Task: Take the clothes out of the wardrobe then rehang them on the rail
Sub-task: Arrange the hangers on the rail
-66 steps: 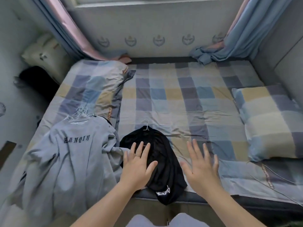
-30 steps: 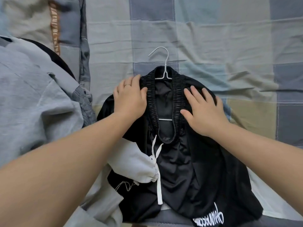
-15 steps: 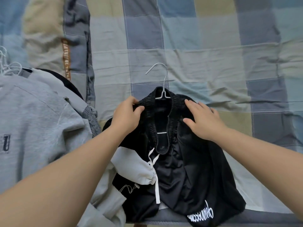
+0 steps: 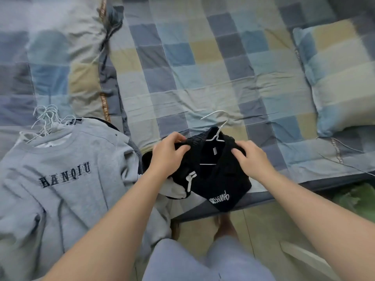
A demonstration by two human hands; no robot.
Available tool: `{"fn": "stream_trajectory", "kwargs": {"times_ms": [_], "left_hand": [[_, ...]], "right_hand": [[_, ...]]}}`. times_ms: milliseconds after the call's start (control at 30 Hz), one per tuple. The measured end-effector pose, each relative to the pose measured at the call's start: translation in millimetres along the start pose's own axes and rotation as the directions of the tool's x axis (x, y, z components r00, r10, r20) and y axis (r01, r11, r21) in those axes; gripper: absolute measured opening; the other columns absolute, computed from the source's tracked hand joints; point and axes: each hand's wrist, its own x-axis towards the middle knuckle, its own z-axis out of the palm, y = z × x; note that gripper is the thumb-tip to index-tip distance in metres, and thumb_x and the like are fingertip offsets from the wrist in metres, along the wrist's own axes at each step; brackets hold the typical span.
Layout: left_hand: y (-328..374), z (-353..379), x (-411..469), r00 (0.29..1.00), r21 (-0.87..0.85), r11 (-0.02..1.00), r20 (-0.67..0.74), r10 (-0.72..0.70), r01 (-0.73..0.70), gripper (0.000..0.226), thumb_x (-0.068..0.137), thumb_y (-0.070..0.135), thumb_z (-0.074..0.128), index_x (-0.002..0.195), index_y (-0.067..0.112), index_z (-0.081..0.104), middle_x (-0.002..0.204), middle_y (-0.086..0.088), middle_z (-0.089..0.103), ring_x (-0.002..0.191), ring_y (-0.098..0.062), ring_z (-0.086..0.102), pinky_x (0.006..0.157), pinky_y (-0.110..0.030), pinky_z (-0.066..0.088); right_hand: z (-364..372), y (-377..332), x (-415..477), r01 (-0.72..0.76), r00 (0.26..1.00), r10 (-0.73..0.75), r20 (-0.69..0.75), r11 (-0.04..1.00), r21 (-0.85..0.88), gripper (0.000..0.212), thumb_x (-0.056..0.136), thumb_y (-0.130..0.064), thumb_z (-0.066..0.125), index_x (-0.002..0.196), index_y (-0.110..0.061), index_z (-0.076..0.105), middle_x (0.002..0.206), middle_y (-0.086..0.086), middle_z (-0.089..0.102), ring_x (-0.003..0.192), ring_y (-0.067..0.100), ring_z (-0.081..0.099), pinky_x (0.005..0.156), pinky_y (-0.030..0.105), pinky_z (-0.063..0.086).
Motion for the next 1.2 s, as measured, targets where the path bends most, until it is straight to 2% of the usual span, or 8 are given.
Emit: {"fn": "stream_trajectory", "kwargs": {"times_ms": [133, 267, 400, 700, 833, 1033, 1100, 1200], "left_hand": [[53.0, -39.2, -30.1, 0.989, 0.027, 0.990, 0.056, 0.137, -0.138, 0.012, 0.091, 0.037, 0.067, 0.101, 0.037, 0.061, 0.101, 0.014, 0.063, 0.109, -0.021, 0.057, 0.101, -0.048, 0.044], [112.0, -64.0, -47.9, 0.940, 0.079, 0.939, 0.099, 0.326, -0.334, 0.013, 0.091, 0.039, 0.067, 0.101, 0.042, 0.059, 0.105, 0.010, 0.064, 0.110, -0.024, 0.056, 0.100, -0.048, 0.044], [173.2, -70.3, -64.2, 0.868, 0.103, 0.864, 0.124, 0.481, -0.494, 0.014, 0.090, 0.041, 0.068, 0.099, 0.047, 0.059, 0.101, 0.014, 0.065, 0.105, -0.019, 0.058, 0.093, -0.039, 0.045], [309.7, -39.9, -113.5, 0.630, 0.037, 0.634, 0.178, 0.756, -0.772, 0.012, 0.087, 0.039, 0.071, 0.093, 0.039, 0.061, 0.093, 0.019, 0.062, 0.090, -0.006, 0.057, 0.075, -0.025, 0.043], [370.9, -10.1, -158.5, 0.563, -0.039, 0.574, 0.147, 0.813, -0.818, 0.020, 0.085, 0.035, 0.074, 0.075, 0.030, 0.057, 0.074, 0.017, 0.062, 0.075, -0.007, 0.057, 0.065, -0.031, 0.045], [462.0, 44.4, -259.2, 0.393, -0.155, 0.410, 0.130, 0.910, -0.899, 0.027, 0.083, 0.035, 0.076, 0.068, 0.026, 0.055, 0.063, 0.010, 0.060, 0.054, -0.007, 0.051, 0.052, -0.028, 0.038], [487.4, 64.0, -301.3, 0.318, -0.192, 0.341, 0.139, 0.938, -0.920, 0.028, 0.084, 0.035, 0.076, 0.068, 0.025, 0.055, 0.062, 0.007, 0.059, 0.049, -0.005, 0.049, 0.049, -0.027, 0.036], [518.2, 94.8, -371.4, 0.201, -0.261, 0.234, 0.146, 0.969, -0.937, 0.025, 0.084, 0.036, 0.075, 0.069, 0.027, 0.058, 0.066, 0.010, 0.062, 0.050, -0.003, 0.051, 0.049, -0.026, 0.036]], "right_hand": [[-35.8, -17.6, -70.0, -0.002, 0.980, 0.036, -0.196, 0.985, 0.170, 0.028, 0.100, -0.034, 0.052, 0.124, -0.025, 0.063, 0.115, -0.003, 0.061, 0.112, 0.021, 0.056, 0.102, 0.046, 0.040], [-75.3, -29.1, -122.5, 0.087, 0.917, 0.061, -0.394, 0.934, 0.348, 0.011, 0.096, -0.026, 0.060, 0.098, -0.033, 0.068, 0.098, -0.008, 0.066, 0.096, 0.012, 0.061, 0.083, 0.029, 0.044], [-114.9, -29.7, -164.9, 0.154, 0.825, 0.090, -0.559, 0.914, 0.375, 0.007, 0.093, -0.022, 0.066, 0.088, -0.026, 0.070, 0.086, -0.008, 0.066, 0.084, 0.009, 0.061, 0.079, 0.031, 0.048], [-215.1, -8.7, -278.5, 0.187, 0.442, 0.176, -0.879, 0.941, 0.282, 0.009, 0.091, -0.012, 0.067, 0.084, -0.015, 0.071, 0.080, -0.003, 0.064, 0.077, 0.007, 0.057, 0.070, 0.015, 0.041], [-263.2, 6.8, -349.7, 0.176, 0.279, 0.175, -0.944, 0.957, 0.229, 0.009, 0.094, -0.012, 0.063, 0.088, -0.010, 0.069, 0.084, -0.002, 0.062, 0.079, 0.011, 0.059, 0.074, 0.024, 0.046], [-312.2, 29.2, -490.3, 0.192, 0.042, 0.141, -0.989, 0.971, 0.146, 0.011, 0.097, -0.014, 0.057, 0.093, -0.016, 0.067, 0.097, -0.015, 0.064, 0.093, -0.003, 0.059, 0.082, 0.007, 0.041], [-318.5, 37.0, -540.8, 0.218, 0.014, 0.146, -0.989, 0.965, 0.145, 0.012, 0.098, -0.015, 0.056, 0.094, -0.017, 0.067, 0.108, -0.017, 0.067, 0.100, -0.007, 0.060, 0.086, 0.005, 0.040], [-317.1, 53.1, -617.3, 0.182, 0.101, 0.161, -0.982, 0.967, 0.177, 0.014, 0.098, -0.023, 0.057, 0.088, -0.025, 0.066, 0.118, -0.022, 0.066, 0.106, -0.005, 0.061, 0.091, 0.009, 0.043]]}}
